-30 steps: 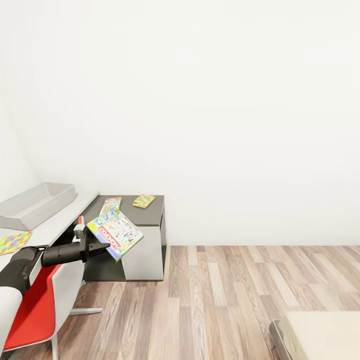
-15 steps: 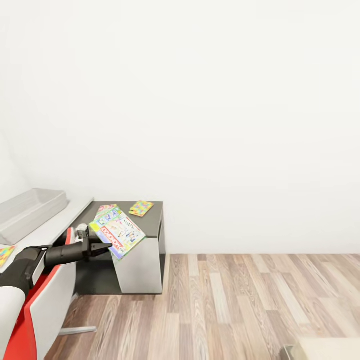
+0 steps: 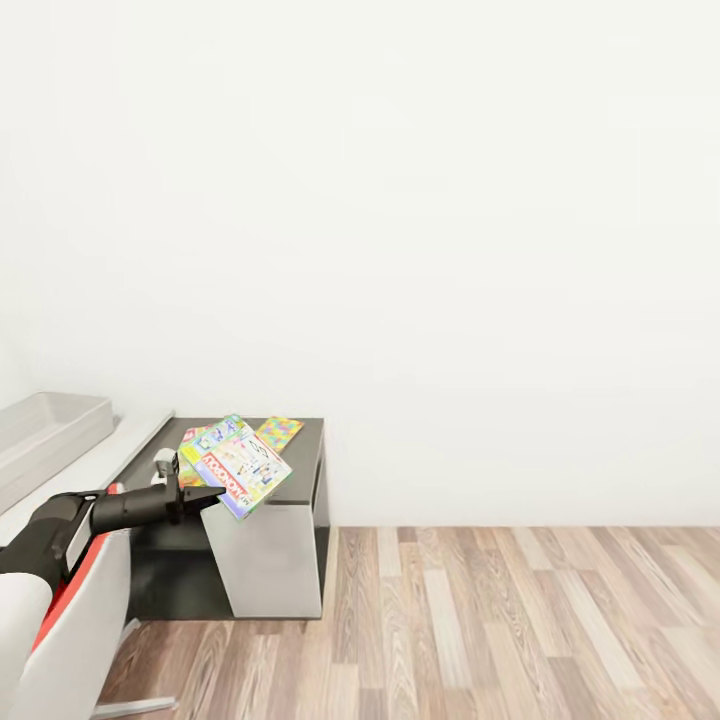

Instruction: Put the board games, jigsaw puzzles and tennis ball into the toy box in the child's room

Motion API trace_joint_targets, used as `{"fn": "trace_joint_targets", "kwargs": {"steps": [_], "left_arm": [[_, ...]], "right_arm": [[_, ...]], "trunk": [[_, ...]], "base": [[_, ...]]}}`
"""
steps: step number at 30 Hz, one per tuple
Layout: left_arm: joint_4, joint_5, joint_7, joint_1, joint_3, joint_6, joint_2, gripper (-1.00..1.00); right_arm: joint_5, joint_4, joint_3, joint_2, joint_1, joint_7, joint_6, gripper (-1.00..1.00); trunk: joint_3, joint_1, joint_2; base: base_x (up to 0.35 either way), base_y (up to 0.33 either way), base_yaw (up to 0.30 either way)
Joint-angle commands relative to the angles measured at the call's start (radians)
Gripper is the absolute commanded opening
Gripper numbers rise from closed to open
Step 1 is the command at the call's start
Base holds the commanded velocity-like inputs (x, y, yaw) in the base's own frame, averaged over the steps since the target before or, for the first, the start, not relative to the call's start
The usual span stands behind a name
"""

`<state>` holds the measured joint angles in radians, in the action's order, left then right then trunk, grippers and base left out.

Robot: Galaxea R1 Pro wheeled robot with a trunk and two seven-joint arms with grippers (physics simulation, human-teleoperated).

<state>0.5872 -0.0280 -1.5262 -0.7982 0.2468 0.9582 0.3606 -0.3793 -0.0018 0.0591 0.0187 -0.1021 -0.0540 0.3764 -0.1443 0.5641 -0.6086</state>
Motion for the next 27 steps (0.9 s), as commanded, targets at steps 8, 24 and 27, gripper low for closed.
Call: {"fn": "trace_joint_targets", "kwargs": {"steps": [8, 24, 27], "left_arm": [[0.000, -0.001, -0.006, 0.000, 0.002, 0.010, 0.000, -1.00], [0.000, 0.000, -0.010, 0.000, 0.002, 0.011, -0.001, -1.00], [0.000, 0.000, -0.011, 0.000, 0.003, 0.011, 0.000, -1.00]], "right_arm": [[-0.004, 0.000, 0.007, 0.001, -0.001, -0.004, 0.002, 1.00], [-0.004, 0.000, 0.007, 0.001, -0.001, -0.004, 0.002, 1.00], [-0.004, 0.000, 0.007, 0.001, -0.001, -0.004, 0.003, 1.00]], "trunk": [[-0.002, 0.001, -0.001], [-0.002, 0.001, -0.001], [-0.002, 0.001, -0.001]], "base": [[0.319, 0.000, 0.000], [0.292, 0.000, 0.000], [0.079, 0.000, 0.000]]}}
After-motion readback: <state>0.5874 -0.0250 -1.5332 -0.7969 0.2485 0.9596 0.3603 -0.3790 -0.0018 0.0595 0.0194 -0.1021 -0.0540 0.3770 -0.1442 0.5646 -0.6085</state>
